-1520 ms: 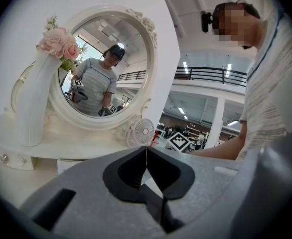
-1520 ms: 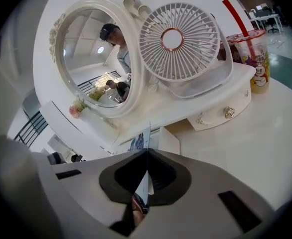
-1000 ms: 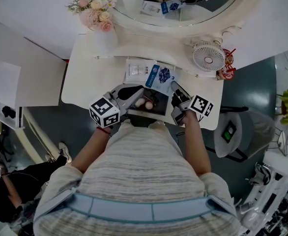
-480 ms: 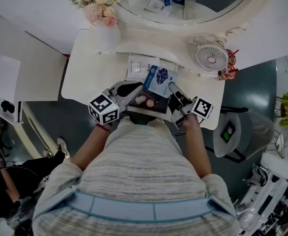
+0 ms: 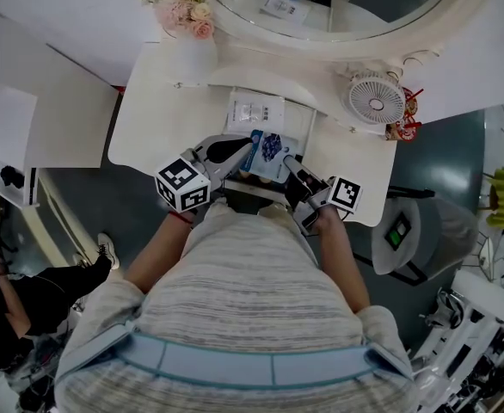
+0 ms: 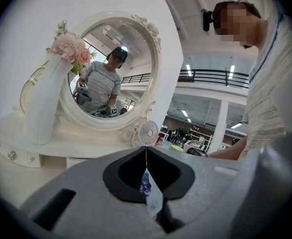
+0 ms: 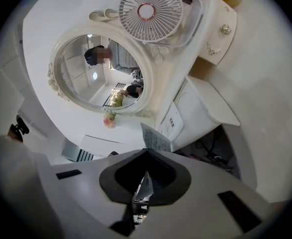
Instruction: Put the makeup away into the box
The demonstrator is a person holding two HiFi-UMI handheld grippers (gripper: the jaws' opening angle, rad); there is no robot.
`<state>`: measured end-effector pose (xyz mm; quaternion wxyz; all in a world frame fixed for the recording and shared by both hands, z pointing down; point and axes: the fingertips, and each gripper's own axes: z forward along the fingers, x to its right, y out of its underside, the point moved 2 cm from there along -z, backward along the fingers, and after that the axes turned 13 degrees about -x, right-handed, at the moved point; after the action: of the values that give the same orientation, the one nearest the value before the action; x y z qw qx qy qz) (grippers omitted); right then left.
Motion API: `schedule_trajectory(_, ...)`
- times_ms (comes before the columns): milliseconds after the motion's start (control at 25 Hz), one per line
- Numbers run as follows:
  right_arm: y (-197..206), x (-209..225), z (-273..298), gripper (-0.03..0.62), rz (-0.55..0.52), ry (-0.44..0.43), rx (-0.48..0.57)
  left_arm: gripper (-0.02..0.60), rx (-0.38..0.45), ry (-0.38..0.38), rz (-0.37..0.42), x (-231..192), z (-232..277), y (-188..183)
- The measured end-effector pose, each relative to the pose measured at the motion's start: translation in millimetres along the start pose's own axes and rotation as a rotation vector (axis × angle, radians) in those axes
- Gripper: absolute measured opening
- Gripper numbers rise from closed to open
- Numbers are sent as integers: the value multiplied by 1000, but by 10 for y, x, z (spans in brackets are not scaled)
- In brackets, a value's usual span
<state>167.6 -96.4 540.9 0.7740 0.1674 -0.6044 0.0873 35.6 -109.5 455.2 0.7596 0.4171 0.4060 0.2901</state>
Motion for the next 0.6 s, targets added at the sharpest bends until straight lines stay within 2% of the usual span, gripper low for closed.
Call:
schedule_trajectory(160,137,107,30,9,57,22,-21,15,1,1,-1,4,-9,7)
schedule_trajectory(320,263,217,37,9,166,31,-25,15,2,4,0,12,-15,8)
schedule_trajectory(600,378,453,-14,9,351,124,13,14,-2,13,5,32,-16,12)
